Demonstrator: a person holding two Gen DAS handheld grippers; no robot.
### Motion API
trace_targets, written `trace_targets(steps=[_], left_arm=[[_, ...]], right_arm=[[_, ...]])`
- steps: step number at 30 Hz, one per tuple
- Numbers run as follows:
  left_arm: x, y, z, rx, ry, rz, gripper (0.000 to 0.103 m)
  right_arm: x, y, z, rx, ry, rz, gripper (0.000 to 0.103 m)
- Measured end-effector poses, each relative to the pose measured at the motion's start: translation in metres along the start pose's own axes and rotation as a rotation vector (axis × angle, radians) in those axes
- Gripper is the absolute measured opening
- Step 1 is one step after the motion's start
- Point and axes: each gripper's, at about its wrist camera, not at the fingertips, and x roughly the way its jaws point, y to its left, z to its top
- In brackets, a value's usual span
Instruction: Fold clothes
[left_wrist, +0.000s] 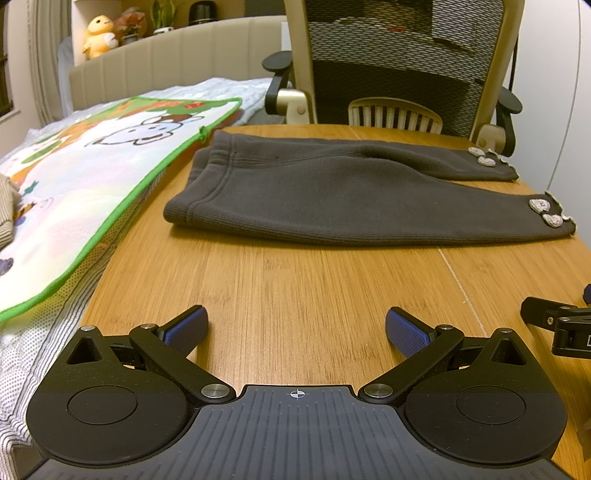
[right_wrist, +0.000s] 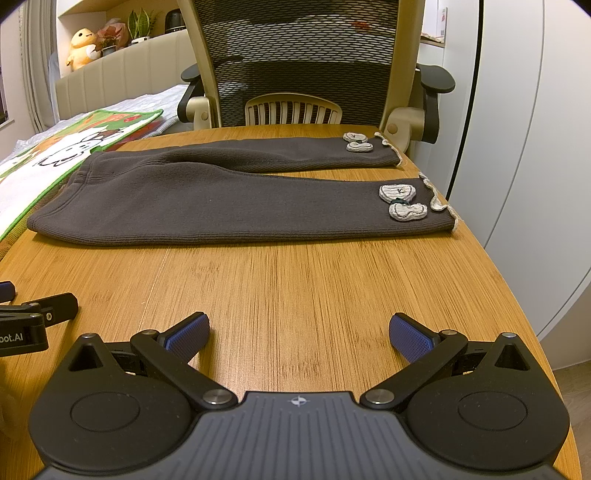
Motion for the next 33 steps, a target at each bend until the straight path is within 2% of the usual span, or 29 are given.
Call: trace_targets(steps=[12, 28, 33], left_arm=[[-0.001, 0.004, 0.0, -0.023, -0.009, -0.02, 0.103], [-0.006, 0.019, -0.001, -0.106, -0.047, -0.099, 0.103], [-0.006, 0.017, -0.001, -0.099, -0.045, -0.093, 0.103]], right_arm=[[-0.001, 0.0, 0.0, 0.003, 0.0, -0.004, 0.103], [-0.001, 0.002, 0.0, 0.01, -0.002, -0.015, 0.103], [-0.001, 0.003, 0.0, 0.011, -0.002, -0.018, 0.103]])
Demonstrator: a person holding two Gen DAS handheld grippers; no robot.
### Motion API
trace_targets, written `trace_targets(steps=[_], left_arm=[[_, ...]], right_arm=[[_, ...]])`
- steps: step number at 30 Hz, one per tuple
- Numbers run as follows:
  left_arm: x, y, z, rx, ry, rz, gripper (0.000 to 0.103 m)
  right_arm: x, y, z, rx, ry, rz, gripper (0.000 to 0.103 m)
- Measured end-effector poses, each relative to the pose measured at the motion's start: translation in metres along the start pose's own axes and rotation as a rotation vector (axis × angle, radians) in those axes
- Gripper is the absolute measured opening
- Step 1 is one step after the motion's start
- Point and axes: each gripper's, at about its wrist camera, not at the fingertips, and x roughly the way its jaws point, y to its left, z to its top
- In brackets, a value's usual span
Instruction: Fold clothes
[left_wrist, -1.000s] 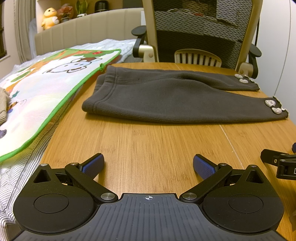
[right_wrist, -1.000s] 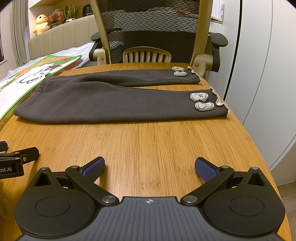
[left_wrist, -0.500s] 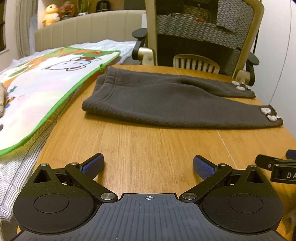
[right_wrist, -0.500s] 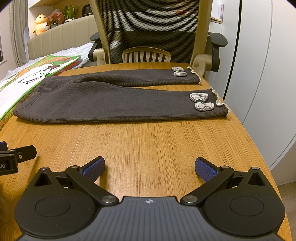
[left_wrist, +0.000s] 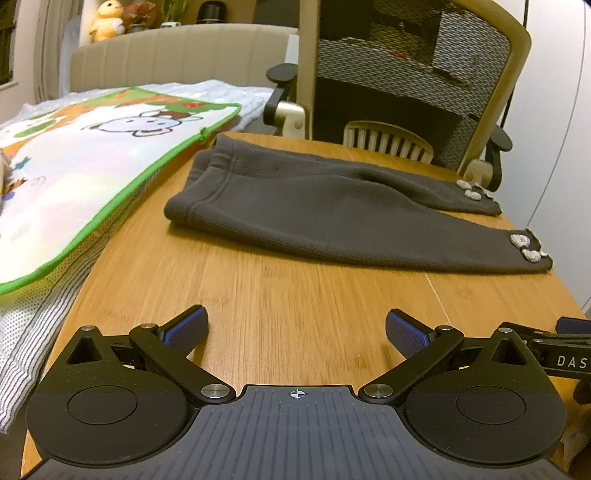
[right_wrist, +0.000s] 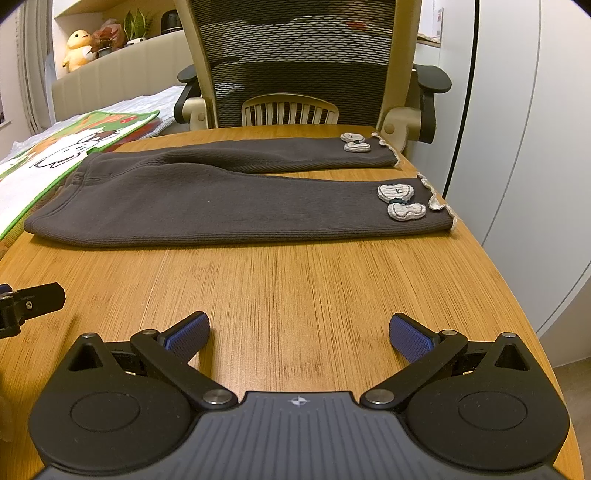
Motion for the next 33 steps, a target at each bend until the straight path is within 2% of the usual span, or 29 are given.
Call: trace_targets(steps=[33], left_arm=[[0.0022, -0.0081, -0.0007, 0.038, 0.014, 0.033, 0.103]], right_arm=[[0.0003, -0.0005, -0.0001, 0.005, -0.001, -0.01, 0.103]])
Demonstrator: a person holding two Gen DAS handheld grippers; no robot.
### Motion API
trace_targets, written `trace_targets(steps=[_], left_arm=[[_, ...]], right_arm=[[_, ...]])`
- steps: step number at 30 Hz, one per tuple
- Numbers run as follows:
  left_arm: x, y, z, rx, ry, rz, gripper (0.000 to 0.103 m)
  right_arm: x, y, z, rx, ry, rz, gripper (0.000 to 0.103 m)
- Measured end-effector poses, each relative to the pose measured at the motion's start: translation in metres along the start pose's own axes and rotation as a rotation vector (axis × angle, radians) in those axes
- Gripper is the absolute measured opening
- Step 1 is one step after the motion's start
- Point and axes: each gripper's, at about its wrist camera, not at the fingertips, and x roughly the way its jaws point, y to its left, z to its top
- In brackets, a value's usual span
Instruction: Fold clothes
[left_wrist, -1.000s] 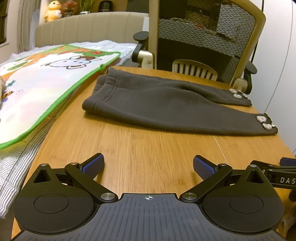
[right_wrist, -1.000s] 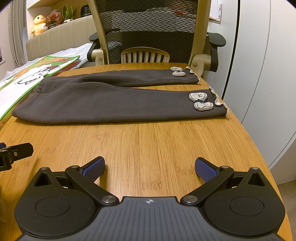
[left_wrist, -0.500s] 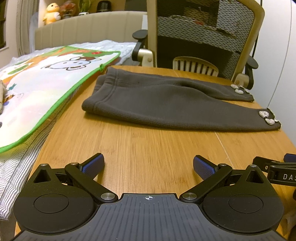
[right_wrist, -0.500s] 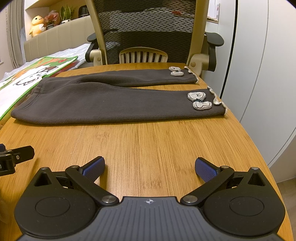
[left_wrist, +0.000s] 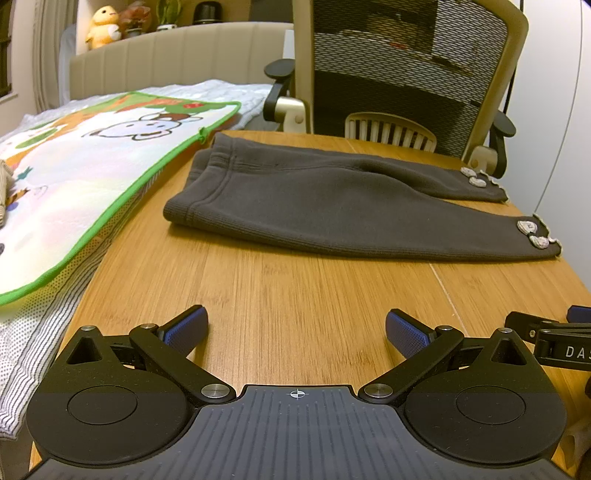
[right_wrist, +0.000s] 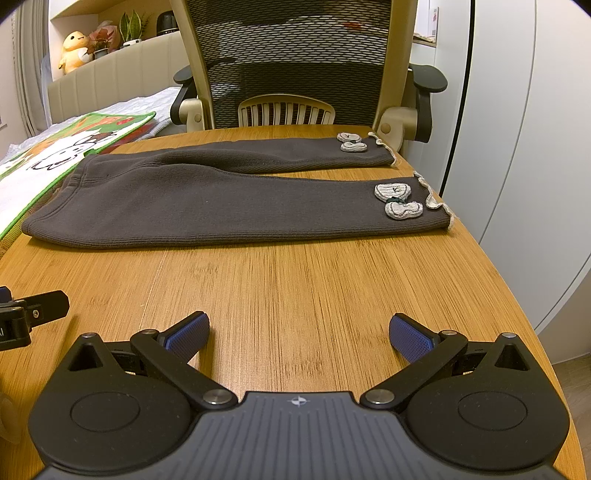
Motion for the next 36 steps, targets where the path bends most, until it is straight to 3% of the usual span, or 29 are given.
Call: trace_targets(steps=[36], left_arm=[[0.0012, -0.0011, -0.0007, 0.018, 0.006, 0.014, 0.103]], right_arm=[[-0.0004, -0.0006, 0.0002, -0.002, 0.001, 0.003, 0.103]])
